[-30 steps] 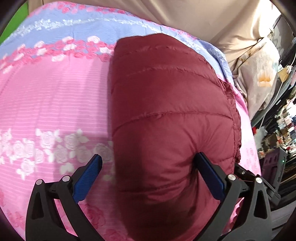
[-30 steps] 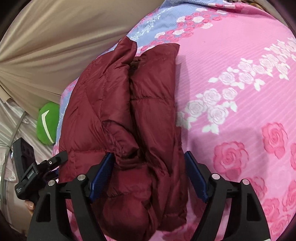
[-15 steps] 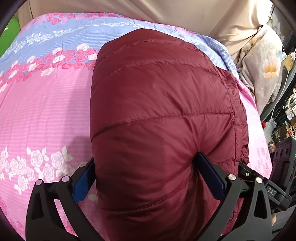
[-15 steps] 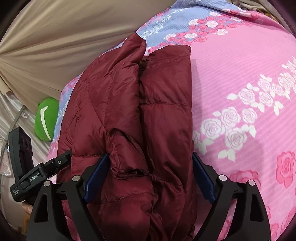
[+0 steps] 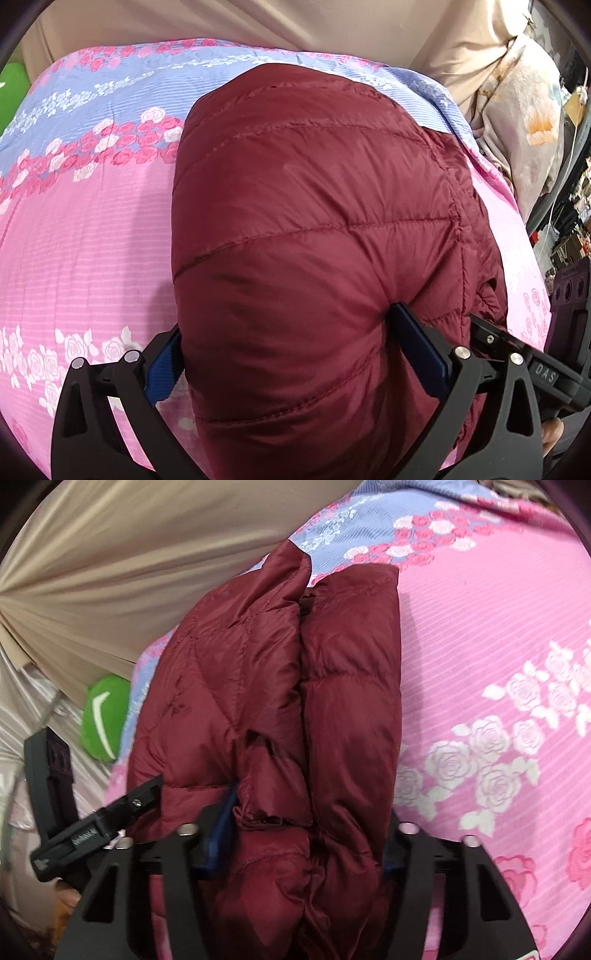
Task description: Fold large clothes
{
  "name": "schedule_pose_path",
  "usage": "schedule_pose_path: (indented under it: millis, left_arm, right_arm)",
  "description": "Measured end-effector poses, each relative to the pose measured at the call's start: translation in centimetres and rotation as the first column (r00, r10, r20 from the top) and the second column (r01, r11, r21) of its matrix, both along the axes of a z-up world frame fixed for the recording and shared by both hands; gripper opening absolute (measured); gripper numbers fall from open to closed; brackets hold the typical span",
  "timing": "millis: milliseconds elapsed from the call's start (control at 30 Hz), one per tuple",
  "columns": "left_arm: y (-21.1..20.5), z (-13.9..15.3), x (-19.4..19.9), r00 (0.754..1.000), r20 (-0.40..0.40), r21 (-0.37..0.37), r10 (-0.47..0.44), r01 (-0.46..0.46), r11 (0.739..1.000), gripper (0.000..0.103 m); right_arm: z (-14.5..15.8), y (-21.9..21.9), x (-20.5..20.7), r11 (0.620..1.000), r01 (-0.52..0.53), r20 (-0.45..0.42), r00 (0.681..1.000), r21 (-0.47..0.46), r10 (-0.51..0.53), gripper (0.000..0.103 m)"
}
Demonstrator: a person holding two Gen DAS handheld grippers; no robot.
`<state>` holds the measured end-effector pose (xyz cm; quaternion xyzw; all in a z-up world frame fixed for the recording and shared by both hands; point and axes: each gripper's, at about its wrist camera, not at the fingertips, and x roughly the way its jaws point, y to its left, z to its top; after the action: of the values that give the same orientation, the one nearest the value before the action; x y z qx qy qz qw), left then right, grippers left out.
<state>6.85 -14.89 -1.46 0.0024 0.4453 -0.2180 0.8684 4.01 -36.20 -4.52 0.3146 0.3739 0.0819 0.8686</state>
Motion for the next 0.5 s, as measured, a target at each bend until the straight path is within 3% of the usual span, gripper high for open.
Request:
schedule_pose_path:
  millis: [100,267,367,500]
  left_arm:
    - [0.0,0.7,-0.2,1.000,0.023,0.006,-0.018,0.018,1.000,0.084]
    - [-0.5,3.0,-1.3,0.991,0.113,0.045,-0.070,0.065,0.997,0.051]
    - [-1.0,4.5,-2.2,0.982,0.160,0.052,-0.104,0.097,0.994,0.040]
    - [-1.1,6.4,-3.3,0.969,0.206,0.036,-0.137,0.132,0.991,0.035]
  right_arm:
    - [0.6,0.1,-0.4,1.000,0.007,0.021,1.000,-0.007,-0.007,0.033]
    - [2.5,1.2,-1.4,0.998,0.039,0.068,0.997,-0.051,-0.035,0.022]
    - [3.7,2.0,-1.9,0.995,0.056,0.096,0.994,-0.078,-0.048,0.020]
    - [6.1,2.8,-3.4,0.990,0.097,0.155,0.985,-0.107,-0.080,0.019]
